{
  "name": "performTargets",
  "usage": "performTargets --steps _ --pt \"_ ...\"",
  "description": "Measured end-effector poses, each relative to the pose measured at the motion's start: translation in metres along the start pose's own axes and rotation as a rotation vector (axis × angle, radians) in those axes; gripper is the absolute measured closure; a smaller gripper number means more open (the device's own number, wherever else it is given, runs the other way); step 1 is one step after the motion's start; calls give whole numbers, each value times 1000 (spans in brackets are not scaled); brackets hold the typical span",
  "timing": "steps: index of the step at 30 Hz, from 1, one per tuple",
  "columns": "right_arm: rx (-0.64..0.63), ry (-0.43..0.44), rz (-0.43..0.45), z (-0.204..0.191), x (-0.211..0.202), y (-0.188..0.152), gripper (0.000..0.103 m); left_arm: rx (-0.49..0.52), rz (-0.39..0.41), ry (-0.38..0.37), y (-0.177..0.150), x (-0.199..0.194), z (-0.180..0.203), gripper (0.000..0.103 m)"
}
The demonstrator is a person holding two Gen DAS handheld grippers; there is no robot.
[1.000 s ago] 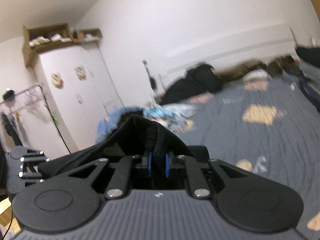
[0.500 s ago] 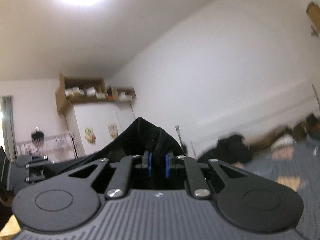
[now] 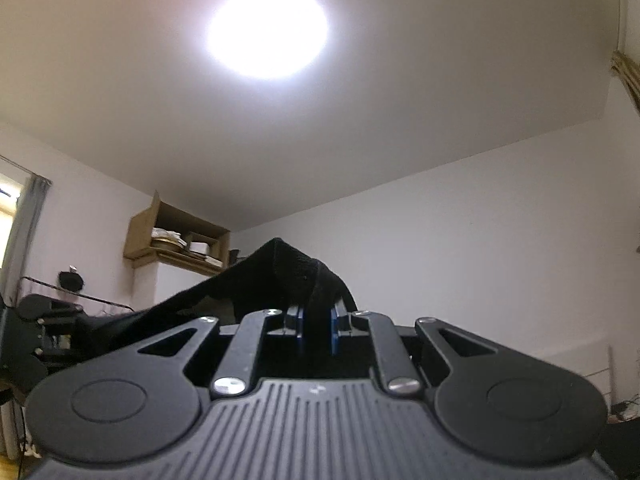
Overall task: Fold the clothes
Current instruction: 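Lift the sweatshirt high with both grippers to hang it open, then lay the sweatshirt flat on the bed, printed front up, with both grippers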
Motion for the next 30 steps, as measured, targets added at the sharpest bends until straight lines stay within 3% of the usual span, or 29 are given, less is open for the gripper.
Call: performTargets --steps 7,11,18,22,25,27,29,30 --pt "27 -81 -128 43 39 -58 91 -80 -56 -69 -45 51 35 98" --pt "53 -150 -228 77 83 -129 91 -127 -131 -121 -95 101 59 98" --pt "59 -286 -418 152 165 -279 91 -200 -327 -219 -221 220 135 98" --pt "78 -337 -547 156 207 -381 91 -257 -481 -272 -317 286 180 97" --pt "66 -370 -651 160 224 -463 89 -317 -631 -279 -389 324 230 91" --pt "69 -392 -717 161 228 -510 87 -352 -689 -286 -423 326 249 82" --pt "71 -399 -766 155 226 -532 79 -380 -728 -298 -451 318 261 59" --pt "71 -392 -775 154 219 -534 77 -394 -748 -304 -465 315 266 55"
Point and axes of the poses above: each gripper's, at about its wrist camera, not at the fingertips, and x roughly the way its jaws point, z to its right, y to its top, the point moved 6 cm from there along x, roughly the way its jaws point, and after that the axes turned 1 degree about z, right-handed, at the moved point
